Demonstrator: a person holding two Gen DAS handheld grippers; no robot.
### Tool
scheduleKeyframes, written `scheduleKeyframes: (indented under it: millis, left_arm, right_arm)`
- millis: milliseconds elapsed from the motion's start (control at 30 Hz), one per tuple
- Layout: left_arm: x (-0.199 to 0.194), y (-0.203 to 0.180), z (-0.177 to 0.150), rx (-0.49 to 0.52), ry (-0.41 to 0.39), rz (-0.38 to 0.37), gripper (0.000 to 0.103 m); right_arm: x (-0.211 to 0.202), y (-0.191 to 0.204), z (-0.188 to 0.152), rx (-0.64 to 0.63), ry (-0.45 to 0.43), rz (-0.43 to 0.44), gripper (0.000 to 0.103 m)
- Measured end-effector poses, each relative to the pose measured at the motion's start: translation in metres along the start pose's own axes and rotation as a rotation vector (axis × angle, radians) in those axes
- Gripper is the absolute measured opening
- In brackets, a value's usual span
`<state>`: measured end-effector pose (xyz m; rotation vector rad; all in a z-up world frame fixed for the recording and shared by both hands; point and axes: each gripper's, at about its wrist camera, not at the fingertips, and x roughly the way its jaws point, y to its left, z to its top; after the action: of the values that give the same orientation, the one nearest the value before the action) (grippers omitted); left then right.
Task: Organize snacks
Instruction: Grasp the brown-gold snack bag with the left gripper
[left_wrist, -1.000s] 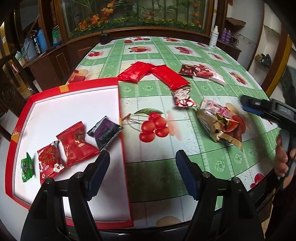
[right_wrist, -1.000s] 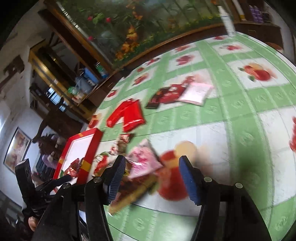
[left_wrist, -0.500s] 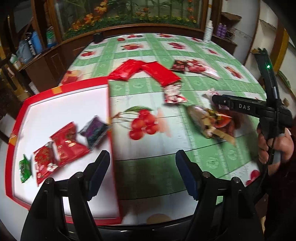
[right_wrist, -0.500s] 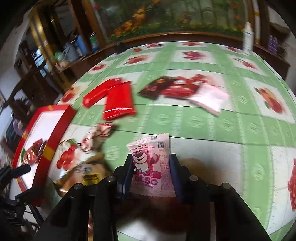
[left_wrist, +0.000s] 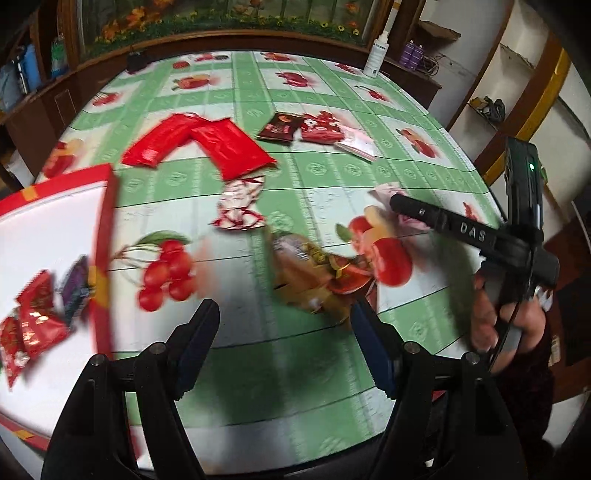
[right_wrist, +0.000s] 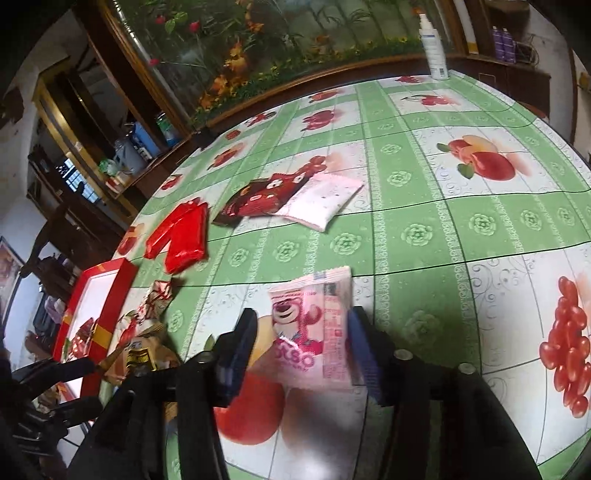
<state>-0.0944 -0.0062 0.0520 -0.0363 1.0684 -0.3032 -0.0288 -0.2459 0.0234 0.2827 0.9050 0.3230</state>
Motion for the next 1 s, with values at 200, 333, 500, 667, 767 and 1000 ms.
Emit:
scheduleKeyframes:
  millis: [200,333,500,667,767,1000]
  left_arm:
    - [0.029,-0.002,0.011,-0.066,0.025,-0.086,0.073]
    - [0.038,-0.001,0.010,-0.097,0.044,-0.126,0.073]
    - [0.037,-0.003,0.008,-0.085,0.026,-0.138,0.069]
    - [0.038,-0.009,0.006,-0.036,0.007,-0.127,0.050]
    - [0.039,-0.010,0.006,-0.027,-0.003,-0.122,0.045]
    - [0.038,-0.006,0.006,-0.032,-0.020,-0.126,0.031]
  right_arm:
    - [-0.005,-0.002,-0.003,0.016,-0.007,-0.006,0.063]
    - [-0.005,-0.004,-0.003,0.017,-0.008,-0.007,0.063]
    - [-0.005,-0.003,-0.003,0.013,-0.006,-0.005,0.066]
    - [-0.003,0.000,-0.003,-0.005,0.000,0.006,0.075]
    - [-0.002,0.004,-0.003,-0.020,0.003,-0.003,0.076]
    - [-0.001,0.002,-0.002,-0.013,-0.006,0.002,0.075]
